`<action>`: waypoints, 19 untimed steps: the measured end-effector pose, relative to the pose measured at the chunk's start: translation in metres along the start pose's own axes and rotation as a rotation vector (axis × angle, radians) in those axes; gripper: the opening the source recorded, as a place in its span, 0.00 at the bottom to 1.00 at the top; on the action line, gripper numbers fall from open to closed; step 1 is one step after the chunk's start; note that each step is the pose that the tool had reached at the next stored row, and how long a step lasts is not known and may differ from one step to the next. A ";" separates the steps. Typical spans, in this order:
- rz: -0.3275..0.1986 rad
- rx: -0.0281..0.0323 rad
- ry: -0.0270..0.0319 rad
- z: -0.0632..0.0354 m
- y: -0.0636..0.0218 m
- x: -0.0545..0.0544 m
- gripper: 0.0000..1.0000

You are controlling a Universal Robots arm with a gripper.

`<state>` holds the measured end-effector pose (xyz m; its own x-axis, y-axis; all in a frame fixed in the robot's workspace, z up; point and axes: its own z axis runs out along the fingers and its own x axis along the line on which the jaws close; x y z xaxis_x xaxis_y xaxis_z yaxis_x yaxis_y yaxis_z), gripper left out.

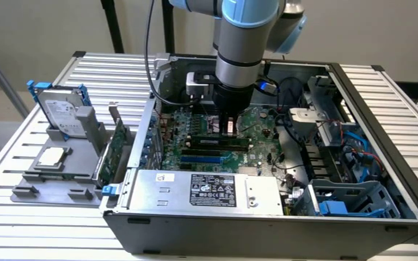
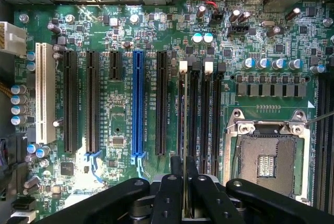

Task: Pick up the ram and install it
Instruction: 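Insert the ram into the slot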

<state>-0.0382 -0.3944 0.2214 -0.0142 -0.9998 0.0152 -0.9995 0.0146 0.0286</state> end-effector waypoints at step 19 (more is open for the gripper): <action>0.000 0.0000 0.0000 0.0045 -0.0001 0.000 0.22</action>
<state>-0.0382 -0.3944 0.2169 -0.0142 -0.9998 0.0151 -0.9995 0.0146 0.0286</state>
